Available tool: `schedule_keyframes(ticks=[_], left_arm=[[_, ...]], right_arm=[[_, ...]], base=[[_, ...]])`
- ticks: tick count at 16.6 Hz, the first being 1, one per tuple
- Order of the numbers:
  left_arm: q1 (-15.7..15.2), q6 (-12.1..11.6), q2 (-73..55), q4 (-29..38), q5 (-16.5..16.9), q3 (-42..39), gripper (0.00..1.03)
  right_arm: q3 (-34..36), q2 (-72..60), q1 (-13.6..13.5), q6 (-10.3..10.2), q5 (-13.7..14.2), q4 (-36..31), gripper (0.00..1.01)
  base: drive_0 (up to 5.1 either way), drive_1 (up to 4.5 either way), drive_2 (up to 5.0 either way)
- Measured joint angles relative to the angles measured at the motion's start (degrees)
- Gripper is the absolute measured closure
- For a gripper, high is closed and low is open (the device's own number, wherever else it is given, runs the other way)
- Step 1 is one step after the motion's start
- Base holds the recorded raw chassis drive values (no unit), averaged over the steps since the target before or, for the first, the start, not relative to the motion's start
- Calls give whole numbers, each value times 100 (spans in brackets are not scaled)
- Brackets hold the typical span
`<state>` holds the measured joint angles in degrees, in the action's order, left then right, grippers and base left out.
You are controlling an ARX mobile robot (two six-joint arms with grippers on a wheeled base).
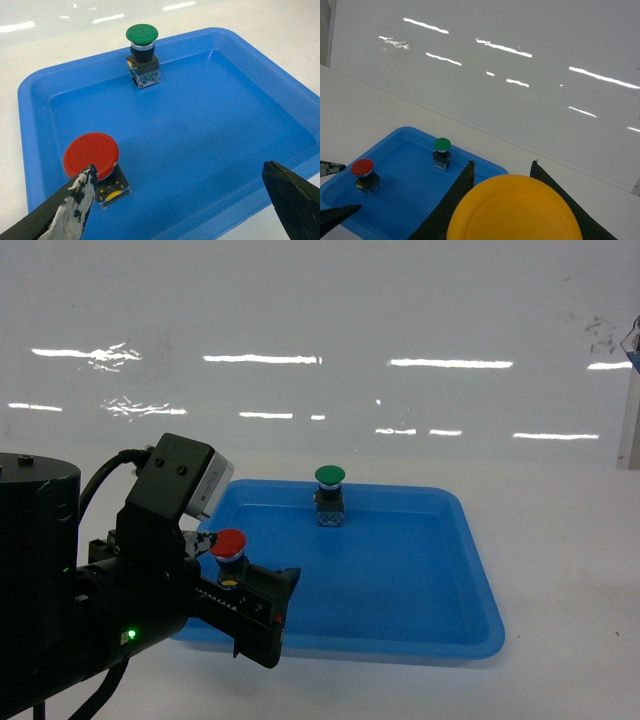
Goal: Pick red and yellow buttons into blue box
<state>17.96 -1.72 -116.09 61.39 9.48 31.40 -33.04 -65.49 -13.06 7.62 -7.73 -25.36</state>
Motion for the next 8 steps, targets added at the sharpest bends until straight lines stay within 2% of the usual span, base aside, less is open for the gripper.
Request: schedule_keyframes(ticks=[4, 7, 8], left_arm=[[-17, -52, -46, -39, 2, 42, 5], [-214, -201, -608, -136, 0, 511, 5], [-396, -535, -1086, -192, 11, 1023, 5]], right_arm=[[0, 0, 0, -2, 0, 0, 72], [0, 0, 0, 0, 2, 0, 72], [0, 0, 0, -2, 0, 0, 72]], base=[[0, 0, 0], [0, 0, 0], [0, 0, 0]])
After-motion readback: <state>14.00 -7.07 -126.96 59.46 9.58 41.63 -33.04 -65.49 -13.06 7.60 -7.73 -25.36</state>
